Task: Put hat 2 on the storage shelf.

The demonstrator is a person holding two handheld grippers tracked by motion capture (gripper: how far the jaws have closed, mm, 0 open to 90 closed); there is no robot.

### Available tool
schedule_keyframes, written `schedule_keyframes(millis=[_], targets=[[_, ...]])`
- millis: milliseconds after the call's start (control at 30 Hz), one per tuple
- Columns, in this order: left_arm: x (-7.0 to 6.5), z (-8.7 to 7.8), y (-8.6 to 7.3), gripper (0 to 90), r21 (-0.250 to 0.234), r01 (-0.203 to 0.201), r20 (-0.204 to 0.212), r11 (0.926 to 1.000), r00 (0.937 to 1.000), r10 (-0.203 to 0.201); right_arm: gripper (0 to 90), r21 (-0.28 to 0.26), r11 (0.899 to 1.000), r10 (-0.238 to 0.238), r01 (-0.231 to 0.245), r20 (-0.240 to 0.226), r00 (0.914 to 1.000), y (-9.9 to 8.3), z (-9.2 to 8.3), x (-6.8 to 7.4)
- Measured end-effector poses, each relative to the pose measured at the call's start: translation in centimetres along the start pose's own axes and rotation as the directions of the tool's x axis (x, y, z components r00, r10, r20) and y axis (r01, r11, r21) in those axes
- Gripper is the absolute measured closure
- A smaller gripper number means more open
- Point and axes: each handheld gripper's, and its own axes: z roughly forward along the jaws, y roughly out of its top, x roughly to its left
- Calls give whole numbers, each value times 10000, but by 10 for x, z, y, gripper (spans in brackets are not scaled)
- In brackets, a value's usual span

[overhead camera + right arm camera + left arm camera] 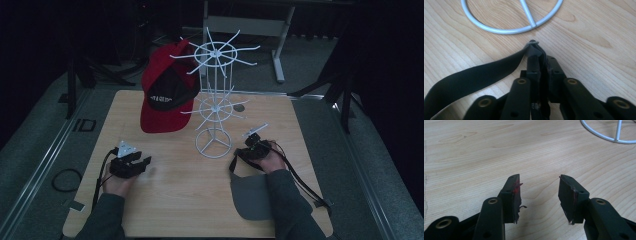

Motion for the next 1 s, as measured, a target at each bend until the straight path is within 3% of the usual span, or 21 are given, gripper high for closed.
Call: schedule_keyframes(millis=[200,500,600,667,967,1000], targets=[[0,0,0,531,1,0,2,10000,10000,0,876,-120,9999,65,-62,214,9998,0,-3,1],[0,0,0,531,-2,16,-15,10000,10000,-16,879,-1282,9914,349,-273,569,9978,1,-21,2],[0,0,0,531,4,9,-10,10000,10000,-9,879,-1378,9899,407,-322,595,9974,1,-23,3],[0,1,0,531,40,-9,-21,10000,10000,9,879,-1928,9806,500,-355,706,9962,0,-32,2],[0,1,0,531,47,-3,-33,10000,10000,3,879,-2685,9598,994,-822,510,9937,-2,-47,-3],[-1,1,0,531,22,1,-39,10000,10000,-1,880,-2875,9533,1103,-925,464,9928,-3,-51,-4]])
